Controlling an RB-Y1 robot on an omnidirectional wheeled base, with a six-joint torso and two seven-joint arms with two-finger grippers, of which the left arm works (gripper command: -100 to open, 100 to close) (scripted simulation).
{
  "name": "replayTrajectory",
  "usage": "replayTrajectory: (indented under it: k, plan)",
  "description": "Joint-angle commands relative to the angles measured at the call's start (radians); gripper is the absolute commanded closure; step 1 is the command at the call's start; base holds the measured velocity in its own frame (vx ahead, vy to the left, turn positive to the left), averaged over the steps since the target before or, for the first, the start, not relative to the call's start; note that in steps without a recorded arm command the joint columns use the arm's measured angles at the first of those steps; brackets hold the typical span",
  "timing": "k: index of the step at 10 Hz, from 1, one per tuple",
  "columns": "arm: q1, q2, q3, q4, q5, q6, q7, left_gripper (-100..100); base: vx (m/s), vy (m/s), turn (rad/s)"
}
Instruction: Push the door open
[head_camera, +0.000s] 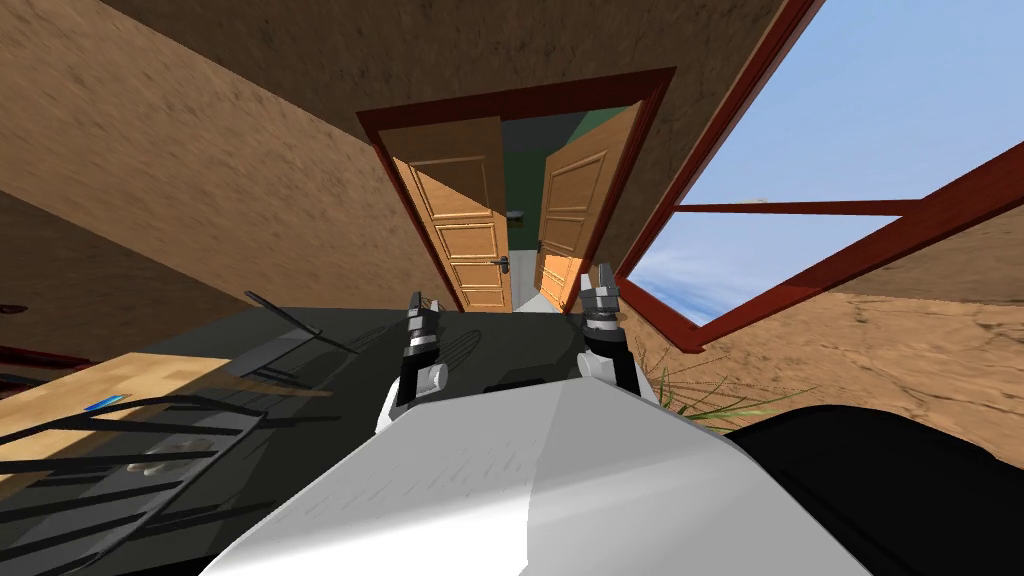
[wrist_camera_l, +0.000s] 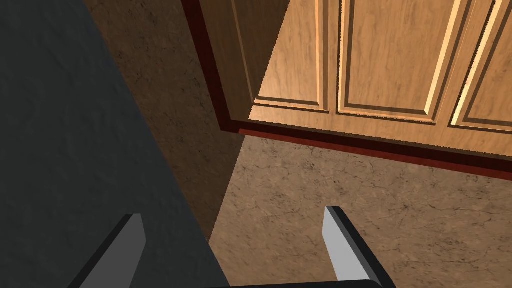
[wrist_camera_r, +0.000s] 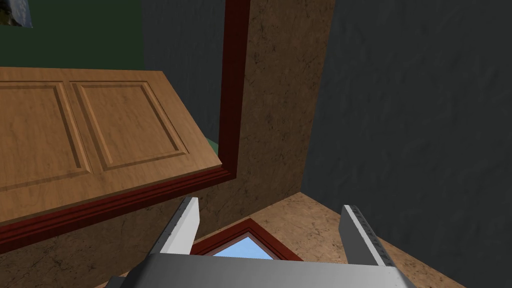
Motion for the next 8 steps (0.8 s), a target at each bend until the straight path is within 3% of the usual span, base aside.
replayTrajectory:
  k: [1,6,7,8]
  plan:
    - [-0.028,0.005,-0.001,0.044,0.003,0.0,-0.002,-100,0.092,-0.022,-0.048]
    - [-0.116,0.029,0.0,0.194,0.017,-0.013,-0.003,-100,0.096,-0.016,-0.044]
    - [-0.116,0.029,0.0,0.195,0.017,-0.013,-0.003,-100,0.065,0.001,-0.019]
    - [-0.134,0.033,0.001,0.228,0.02,-0.015,-0.003,-100,0.06,-0.004,-0.033]
